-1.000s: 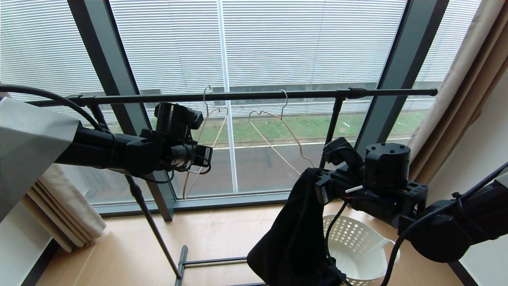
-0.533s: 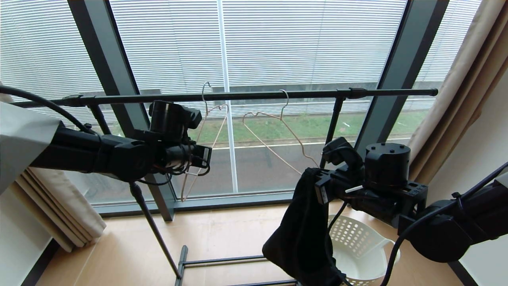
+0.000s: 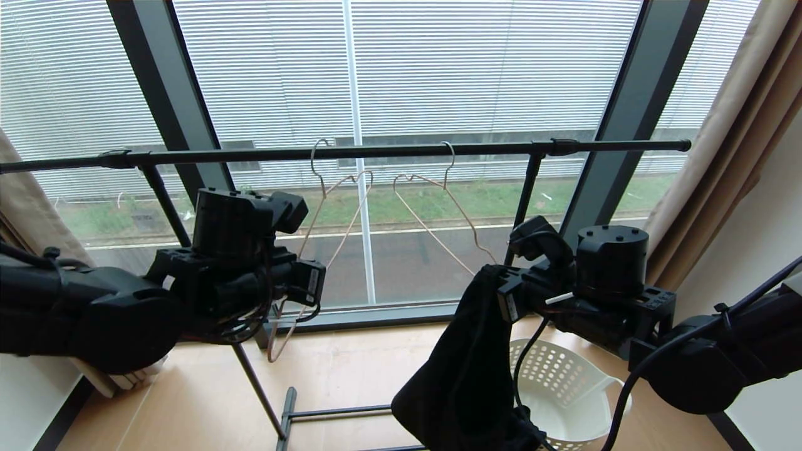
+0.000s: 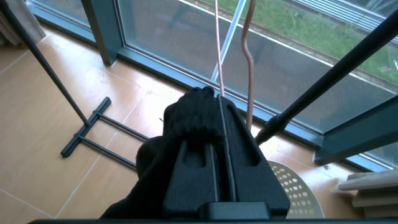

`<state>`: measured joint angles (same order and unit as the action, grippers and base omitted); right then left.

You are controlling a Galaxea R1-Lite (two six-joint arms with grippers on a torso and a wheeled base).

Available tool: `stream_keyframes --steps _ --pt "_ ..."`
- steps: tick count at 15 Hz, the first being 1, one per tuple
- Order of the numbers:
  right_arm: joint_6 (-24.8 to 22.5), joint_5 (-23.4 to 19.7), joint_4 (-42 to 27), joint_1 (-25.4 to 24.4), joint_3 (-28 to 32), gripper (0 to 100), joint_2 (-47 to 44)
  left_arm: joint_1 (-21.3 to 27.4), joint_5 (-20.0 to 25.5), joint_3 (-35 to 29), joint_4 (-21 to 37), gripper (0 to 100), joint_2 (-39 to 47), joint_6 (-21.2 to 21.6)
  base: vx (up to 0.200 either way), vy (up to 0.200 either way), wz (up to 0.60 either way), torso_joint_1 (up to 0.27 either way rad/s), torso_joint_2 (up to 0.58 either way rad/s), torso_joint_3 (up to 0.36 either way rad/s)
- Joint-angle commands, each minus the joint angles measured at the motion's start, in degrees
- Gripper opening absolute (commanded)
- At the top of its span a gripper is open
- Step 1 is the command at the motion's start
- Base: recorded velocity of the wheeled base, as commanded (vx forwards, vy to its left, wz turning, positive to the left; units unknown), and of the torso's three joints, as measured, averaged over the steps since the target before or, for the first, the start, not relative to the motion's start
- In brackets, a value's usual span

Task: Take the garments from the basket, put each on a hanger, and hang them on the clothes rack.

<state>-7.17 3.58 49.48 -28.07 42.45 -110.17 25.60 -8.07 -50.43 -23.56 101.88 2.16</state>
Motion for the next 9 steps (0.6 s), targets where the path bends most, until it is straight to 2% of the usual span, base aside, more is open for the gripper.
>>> stream_keyframes --steps 1,3,6,9 --pt "0.0 0.0 0.0 -0.1 0.0 0 0.5 2.0 0.0 7.2 -2.6 0 -5.7 0.0 0.0 0.0 0.0 0.0 0.0 0.0" --pt "0.0 0.2 0.0 -0.1 -0.1 0 1.2 2.9 0.4 13.8 -7.5 0 -8.1 -0.3 0.0 0.0 0.0 0.0 0.0 0.0" --pt "0.0 0.6 -0.1 -0.1 -0.4 0 1.8 2.9 1.2 19.8 -14.8 0 -8.1 0.1 0.0 0.0 0.0 0.0 0.0 0.0" --pt "-0.1 0.9 -0.1 -0.1 -0.3 0 1.9 2.8 2.1 21.3 -15.2 0 -8.1 0.2 0.0 0.0 0.0 0.0 0.0 0.0"
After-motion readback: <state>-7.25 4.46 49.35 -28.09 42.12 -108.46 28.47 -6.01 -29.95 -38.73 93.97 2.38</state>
